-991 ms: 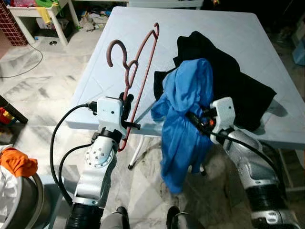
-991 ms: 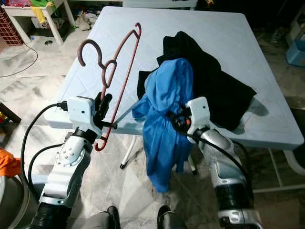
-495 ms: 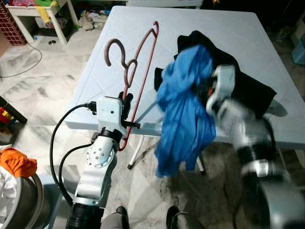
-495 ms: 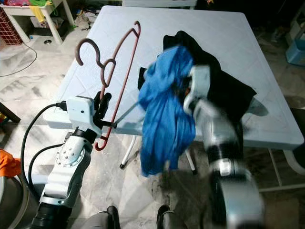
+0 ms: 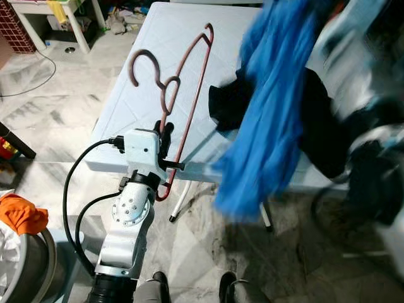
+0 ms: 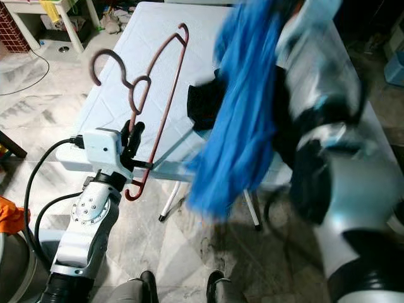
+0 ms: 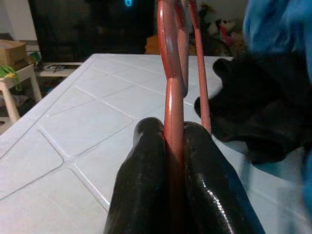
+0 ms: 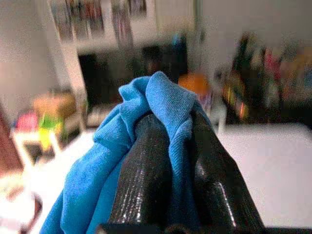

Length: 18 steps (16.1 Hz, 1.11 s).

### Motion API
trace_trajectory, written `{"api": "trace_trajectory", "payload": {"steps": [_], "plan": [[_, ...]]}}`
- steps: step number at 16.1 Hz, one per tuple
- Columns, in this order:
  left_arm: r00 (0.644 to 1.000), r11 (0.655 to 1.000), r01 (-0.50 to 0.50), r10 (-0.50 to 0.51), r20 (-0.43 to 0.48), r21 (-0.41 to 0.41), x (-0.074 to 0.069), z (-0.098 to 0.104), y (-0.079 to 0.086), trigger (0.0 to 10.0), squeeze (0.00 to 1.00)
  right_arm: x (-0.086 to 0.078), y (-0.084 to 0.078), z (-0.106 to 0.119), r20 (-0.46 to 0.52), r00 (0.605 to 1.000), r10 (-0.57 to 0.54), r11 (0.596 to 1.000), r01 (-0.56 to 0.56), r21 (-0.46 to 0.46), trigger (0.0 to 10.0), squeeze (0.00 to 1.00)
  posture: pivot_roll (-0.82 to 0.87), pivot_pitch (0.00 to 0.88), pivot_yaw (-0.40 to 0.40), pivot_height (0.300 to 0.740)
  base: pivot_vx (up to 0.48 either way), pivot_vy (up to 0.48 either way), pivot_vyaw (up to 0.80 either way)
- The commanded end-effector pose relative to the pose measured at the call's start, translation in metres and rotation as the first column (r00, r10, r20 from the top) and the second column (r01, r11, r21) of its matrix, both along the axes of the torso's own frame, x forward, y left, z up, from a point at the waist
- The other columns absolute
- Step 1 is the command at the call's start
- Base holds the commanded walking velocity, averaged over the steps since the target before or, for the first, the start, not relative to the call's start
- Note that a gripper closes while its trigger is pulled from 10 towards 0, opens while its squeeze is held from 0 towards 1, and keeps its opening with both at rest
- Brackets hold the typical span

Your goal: Hang hanger

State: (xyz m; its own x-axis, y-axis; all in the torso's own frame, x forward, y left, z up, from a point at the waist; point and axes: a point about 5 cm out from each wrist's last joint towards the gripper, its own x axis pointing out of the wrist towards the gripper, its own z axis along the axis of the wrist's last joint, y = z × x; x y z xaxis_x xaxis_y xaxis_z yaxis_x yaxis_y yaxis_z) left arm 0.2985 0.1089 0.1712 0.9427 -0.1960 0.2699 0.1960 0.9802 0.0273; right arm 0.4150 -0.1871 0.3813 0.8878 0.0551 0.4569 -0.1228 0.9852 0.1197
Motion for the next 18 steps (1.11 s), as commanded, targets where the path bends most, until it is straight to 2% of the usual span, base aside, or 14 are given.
{"api": "trace_trajectory", "payload": {"steps": [1,2,5,8,9,10,11,12,13,14,16,18], "plan": [[0.996,0.999,-0.020,0.023,-0.091,0.027,-0.001,-0.019,0.002,10.0,0.00,-0.003,-0.006,0.011,0.048,0.998,-0.034,0.999,0.034,0.001,0.0,0.00,0.02,0.215,-0.068,0.740,0.000,0.000,0.00],[0.996,0.999,-0.030,0.033,-0.081,0.026,0.000,-0.018,0.002,10.0,0.00,-0.011,-0.012,0.035,0.143,0.984,-0.103,0.994,0.107,-0.024,0.0,0.00,0.02,0.216,-0.070,0.740,0.000,0.000,0.00],[0.996,0.999,-0.038,0.040,-0.076,0.025,-0.002,-0.017,0.001,10.0,0.00,-0.019,-0.017,0.052,0.231,0.960,-0.155,0.981,0.178,-0.081,0.0,0.00,0.02,0.220,-0.077,0.740,0.000,0.000,0.00],[0.996,0.999,-0.039,0.041,-0.076,0.023,-0.003,-0.018,0.000,10.0,0.00,-0.010,-0.007,0.022,0.189,0.976,-0.106,0.966,0.146,-0.212,0.0,0.00,0.02,0.219,-0.078,0.740,0.000,0.000,0.00],[0.996,0.999,-0.037,0.038,-0.075,0.022,-0.002,-0.017,-0.001,10.0,0.00,-0.002,0.003,-0.008,0.090,0.995,-0.035,0.942,0.062,-0.329,0.0,0.00,0.02,0.218,-0.077,0.740,0.000,0.000,0.00],[0.997,0.999,-0.035,0.037,-0.075,0.022,-0.002,-0.017,-0.001,10.0,0.00,0.001,0.008,-0.025,0.022,1.000,-0.011,0.916,0.019,-0.401,1.4,0.13,0.02,0.218,-0.077,0.740,0.000,0.000,0.00],[0.997,0.999,-0.029,0.030,-0.076,0.022,-0.002,-0.017,-0.001,10.0,0.00,0.006,0.012,-0.065,-0.165,0.985,0.052,0.869,-0.126,-0.478,10.0,1.00,0.02,0.218,-0.073,0.740,0.000,0.000,0.00],[0.997,0.999,-0.021,0.023,-0.080,0.024,-0.002,-0.018,-0.002,10.0,0.00,0.006,0.012,-0.094,-0.300,0.950,0.091,0.805,-0.247,-0.539,10.0,1.00,0.02,0.218,-0.073,0.740,0.000,0.000,0.00],[0.996,1.000,-0.015,0.017,-0.084,0.026,-0.001,-0.019,-0.002,10.0,0.00,0.003,0.008,-0.114,-0.393,0.915,0.096,0.735,-0.331,-0.592,10.0,1.00,0.02,0.220,-0.065,0.740,0.000,0.000,0.00],[0.996,1.000,-0.011,0.013,-0.086,0.027,-0.001,-0.019,-0.002,10.0,0.00,0.001,0.005,-0.123,-0.434,0.895,0.107,0.691,-0.380,-0.615,10.0,1.00,0.01,0.221,-0.062,0.740,0.000,0.000,0.00],[0.996,1.000,-0.007,0.009,-0.086,0.028,-0.001,-0.019,-0.003,10.0,0.00,-0.001,0.000,-0.126,-0.462,0.881,0.104,0.659,-0.408,-0.631,10.0,1.00,0.01,0.221,-0.057,0.740,0.000,0.000,0.00],[0.996,1.000,0.003,0.000,-0.086,0.030,0.000,-0.019,-0.004,10.0,0.00,-0.005,-0.014,-0.120,-0.458,0.885,0.084,0.629,-0.404,-0.664,10.0,1.00,0.00,0.215,-0.051,0.740,0.000,0.000,0.00]]}}
